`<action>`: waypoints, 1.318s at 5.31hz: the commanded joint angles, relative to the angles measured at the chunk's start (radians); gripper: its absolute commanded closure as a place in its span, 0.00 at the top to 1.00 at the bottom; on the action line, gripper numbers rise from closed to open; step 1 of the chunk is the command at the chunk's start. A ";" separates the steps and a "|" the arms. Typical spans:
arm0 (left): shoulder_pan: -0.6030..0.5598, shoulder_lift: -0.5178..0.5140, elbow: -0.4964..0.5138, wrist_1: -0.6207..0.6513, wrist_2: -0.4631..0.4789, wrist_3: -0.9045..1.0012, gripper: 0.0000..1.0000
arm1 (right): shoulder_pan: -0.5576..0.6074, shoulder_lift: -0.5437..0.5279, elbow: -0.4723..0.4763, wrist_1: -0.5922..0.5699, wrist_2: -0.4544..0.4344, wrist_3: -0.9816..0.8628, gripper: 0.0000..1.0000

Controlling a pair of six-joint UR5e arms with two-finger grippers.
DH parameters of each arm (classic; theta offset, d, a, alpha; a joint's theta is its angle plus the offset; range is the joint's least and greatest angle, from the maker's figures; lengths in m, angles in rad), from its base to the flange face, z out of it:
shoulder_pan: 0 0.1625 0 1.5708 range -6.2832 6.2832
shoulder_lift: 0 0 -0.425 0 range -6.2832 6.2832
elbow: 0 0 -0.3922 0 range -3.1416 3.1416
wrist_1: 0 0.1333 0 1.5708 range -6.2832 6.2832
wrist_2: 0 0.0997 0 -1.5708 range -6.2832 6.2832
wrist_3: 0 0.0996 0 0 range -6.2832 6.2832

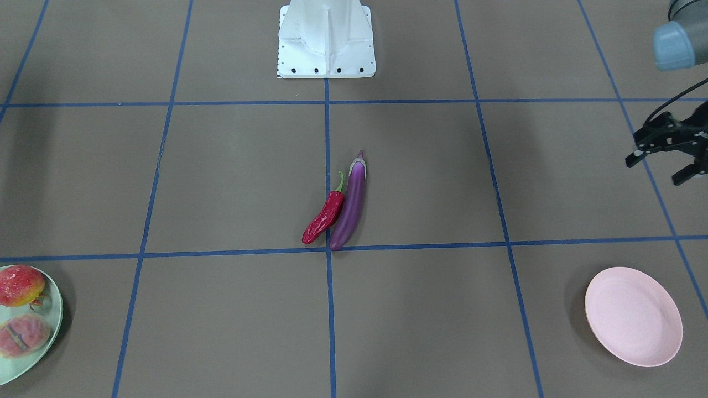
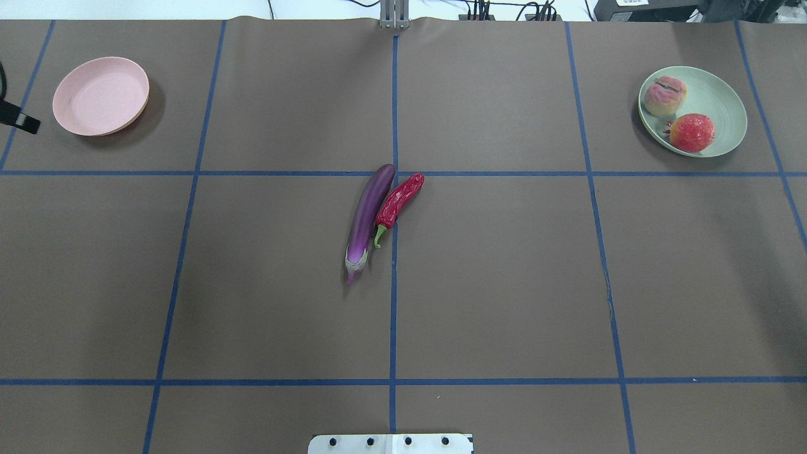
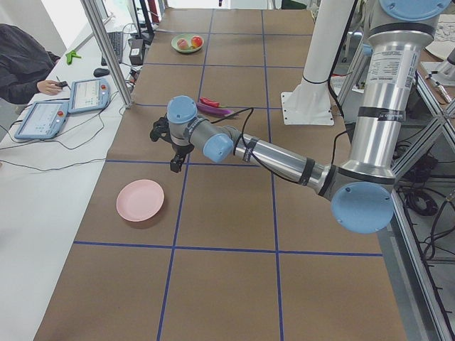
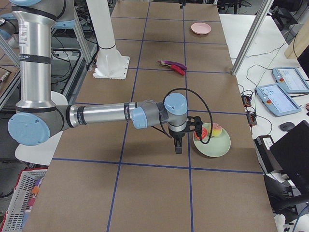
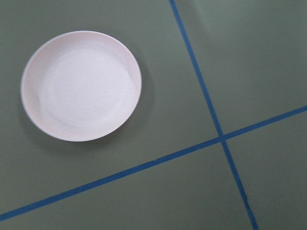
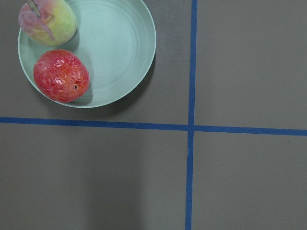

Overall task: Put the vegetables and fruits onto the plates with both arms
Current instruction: 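Move the left gripper over the purple eggplant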

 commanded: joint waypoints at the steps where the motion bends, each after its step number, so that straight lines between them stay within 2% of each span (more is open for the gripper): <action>1: 0.238 -0.164 0.013 -0.004 0.141 -0.358 1.00 | 0.000 -0.002 0.000 0.002 -0.006 0.000 1.00; 2: 0.412 -0.221 0.014 -0.003 0.322 -0.524 1.00 | 0.000 -0.003 0.000 0.003 -0.009 0.000 1.00; 3: 0.537 -0.286 0.044 0.020 0.402 -0.611 1.00 | 0.000 -0.003 0.000 0.003 -0.009 0.000 1.00; 4: 0.646 -0.403 0.101 0.104 0.485 -0.717 1.00 | 0.000 -0.003 0.008 0.003 -0.009 0.000 1.00; 5: 0.705 -0.476 0.149 0.147 0.503 -0.724 1.00 | 0.000 -0.006 0.008 0.003 -0.009 0.002 1.00; 6: 0.719 -0.542 0.220 0.148 0.503 -0.737 0.93 | 0.000 -0.006 0.008 0.003 -0.009 0.002 1.00; 7: 0.718 -0.565 0.261 0.149 0.497 -0.733 0.84 | 0.000 -0.006 0.008 0.003 -0.009 0.002 1.00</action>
